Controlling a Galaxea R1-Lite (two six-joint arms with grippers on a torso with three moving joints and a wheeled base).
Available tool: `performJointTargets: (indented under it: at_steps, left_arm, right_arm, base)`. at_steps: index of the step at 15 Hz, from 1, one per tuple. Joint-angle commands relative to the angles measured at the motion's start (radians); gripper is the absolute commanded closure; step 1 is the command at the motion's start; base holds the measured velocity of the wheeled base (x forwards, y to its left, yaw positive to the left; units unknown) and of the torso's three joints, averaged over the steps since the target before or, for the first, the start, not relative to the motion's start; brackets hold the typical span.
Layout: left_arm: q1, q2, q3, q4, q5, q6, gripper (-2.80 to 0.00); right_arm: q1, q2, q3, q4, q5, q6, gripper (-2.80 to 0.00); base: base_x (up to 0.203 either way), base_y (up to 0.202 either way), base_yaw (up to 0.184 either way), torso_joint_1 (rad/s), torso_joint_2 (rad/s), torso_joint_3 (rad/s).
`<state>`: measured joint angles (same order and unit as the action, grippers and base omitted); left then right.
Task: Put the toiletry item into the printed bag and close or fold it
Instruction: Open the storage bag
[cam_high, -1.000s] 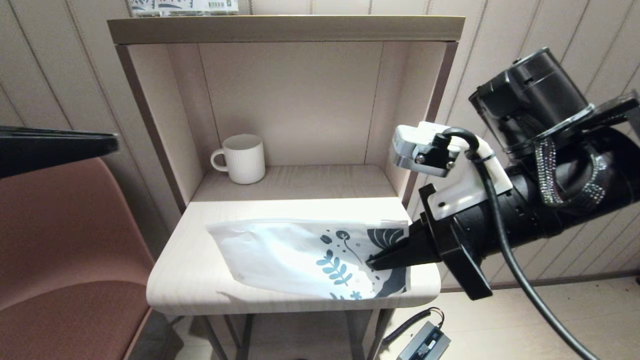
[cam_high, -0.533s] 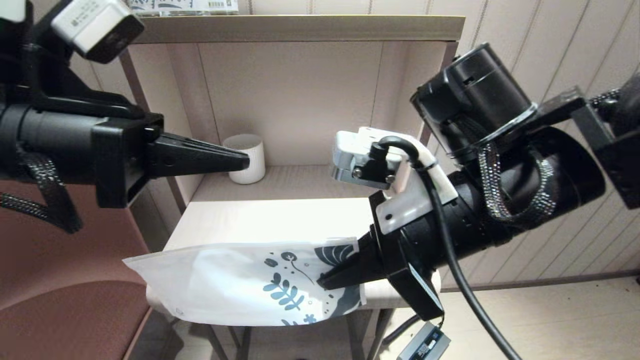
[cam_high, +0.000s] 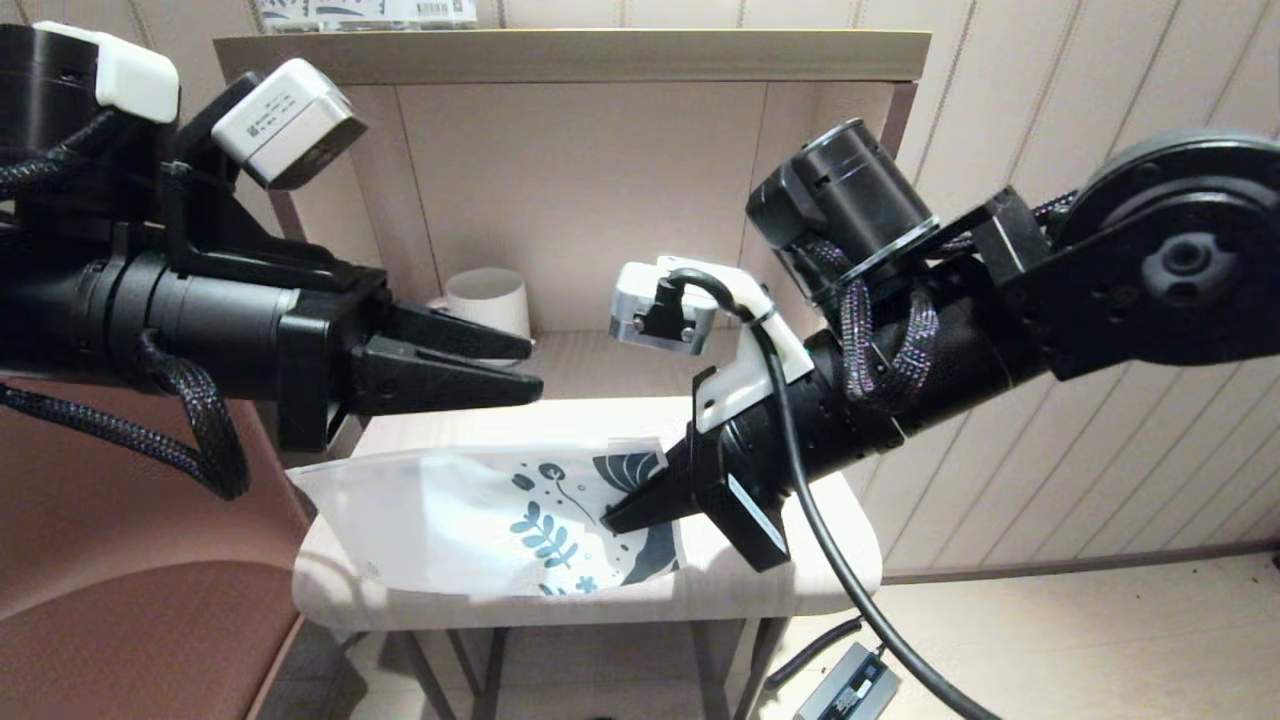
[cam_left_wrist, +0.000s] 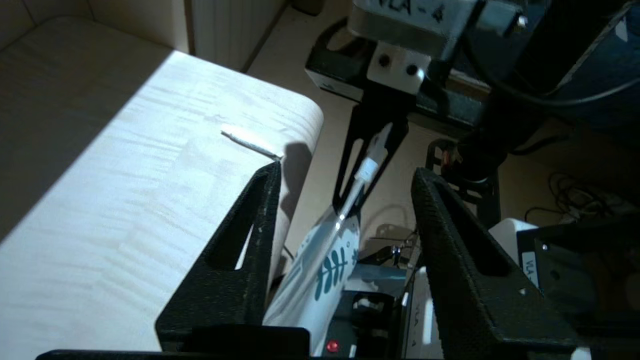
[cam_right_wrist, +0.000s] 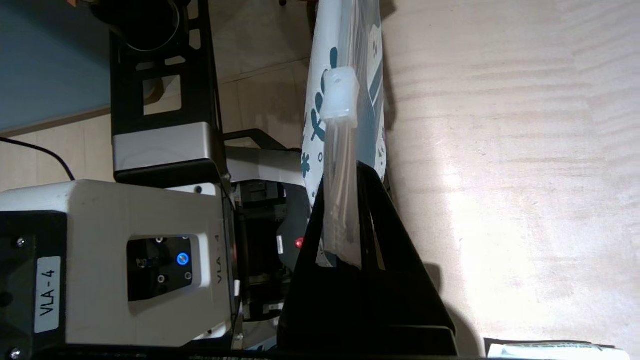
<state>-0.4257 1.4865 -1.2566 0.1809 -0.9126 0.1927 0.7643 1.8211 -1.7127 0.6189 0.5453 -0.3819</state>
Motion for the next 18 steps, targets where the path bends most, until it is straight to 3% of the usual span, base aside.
performJointTargets:
  at_steps: [1,8,18]
  left_arm:
    - [-0.005,-0.023,0.046,0.002,-0.008,0.018,-2.8]
    - [-0.065,0.0,0.062,-0.014,-0.005,0.032,-2.8]
    - [-0.088,0.022,0.071,-0.069,0.004,0.085,-2.8]
  right_arm:
    - [-0.005,0.014,-0.013,0.004,0.004,-0.003,0.0]
    - [0.001,0.03,-0.054,0.004,0.026,0.006,0.0]
    - [0.004,0.041,-0.067,0.005,0.035,0.009,0.0]
  base:
    - [0.0,0.0,0.0,0.0,0.0,0.0]
    - [0.0,0.0,0.0,0.0,0.0,0.0]
    - [0.0,0.0,0.0,0.0,0.0,0.0]
